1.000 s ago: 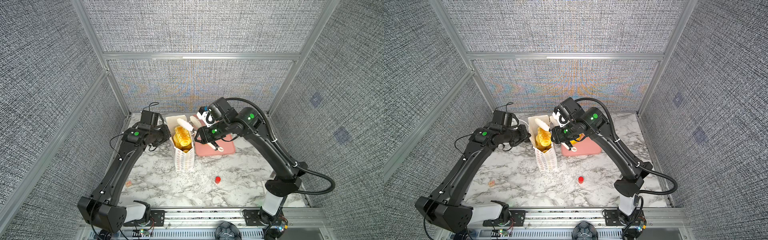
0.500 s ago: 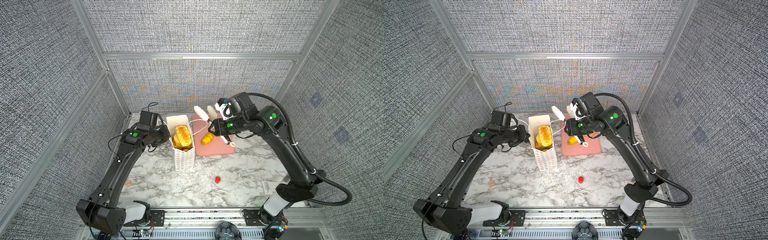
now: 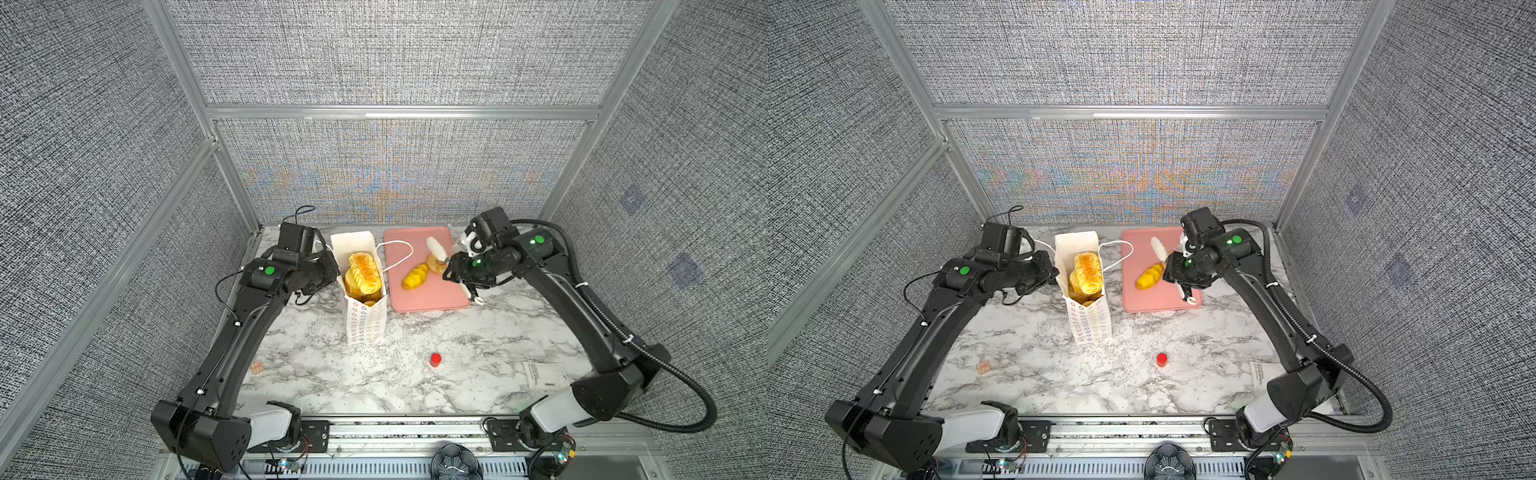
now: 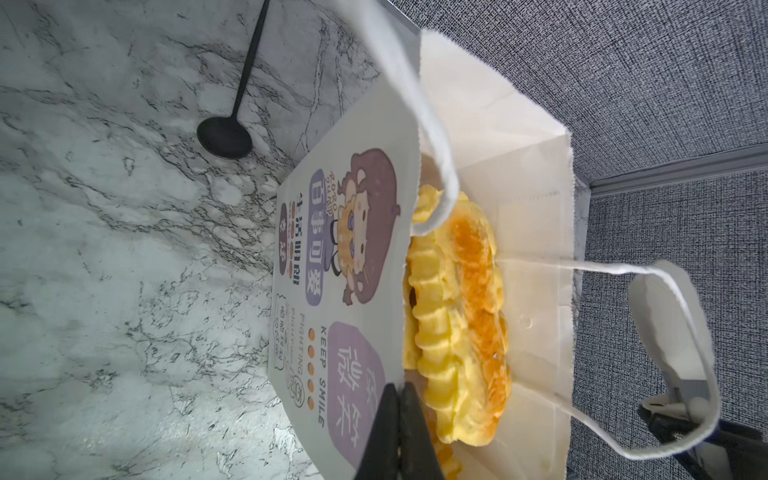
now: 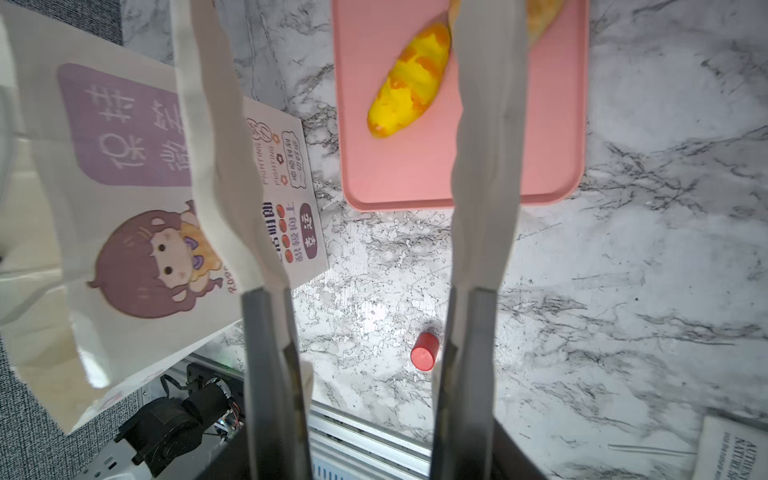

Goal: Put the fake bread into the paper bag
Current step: 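Lower the right gripper's tongs onto the yellow-orange bun on the tray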

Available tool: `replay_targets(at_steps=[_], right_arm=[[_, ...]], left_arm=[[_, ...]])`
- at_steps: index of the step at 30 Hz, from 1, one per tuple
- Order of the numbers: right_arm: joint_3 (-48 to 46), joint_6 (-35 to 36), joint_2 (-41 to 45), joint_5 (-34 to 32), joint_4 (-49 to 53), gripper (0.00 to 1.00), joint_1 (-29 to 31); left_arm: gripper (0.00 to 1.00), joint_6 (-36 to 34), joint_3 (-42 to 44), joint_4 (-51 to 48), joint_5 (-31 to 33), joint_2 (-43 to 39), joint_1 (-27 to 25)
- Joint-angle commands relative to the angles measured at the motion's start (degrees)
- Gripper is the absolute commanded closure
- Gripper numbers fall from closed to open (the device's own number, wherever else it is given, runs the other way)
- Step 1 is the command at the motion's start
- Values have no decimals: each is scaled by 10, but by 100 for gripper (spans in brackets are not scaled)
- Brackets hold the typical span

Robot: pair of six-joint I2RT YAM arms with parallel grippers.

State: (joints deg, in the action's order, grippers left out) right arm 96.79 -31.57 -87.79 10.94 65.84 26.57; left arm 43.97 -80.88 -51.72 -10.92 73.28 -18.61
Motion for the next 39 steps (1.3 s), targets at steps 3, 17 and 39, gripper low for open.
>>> replay_targets(at_steps=[3, 17, 39], right_arm=[[-31, -6, -6, 32, -39, 44, -10], [-58, -5, -50, 57, -62, 43, -22], [-89, -53, -138, 139, -135, 46, -51]], left_arm=[[95, -4, 5, 0, 5, -5, 1], [56, -7, -9, -6, 12, -2, 2], [57, -9, -2, 2, 9, 3, 4]])
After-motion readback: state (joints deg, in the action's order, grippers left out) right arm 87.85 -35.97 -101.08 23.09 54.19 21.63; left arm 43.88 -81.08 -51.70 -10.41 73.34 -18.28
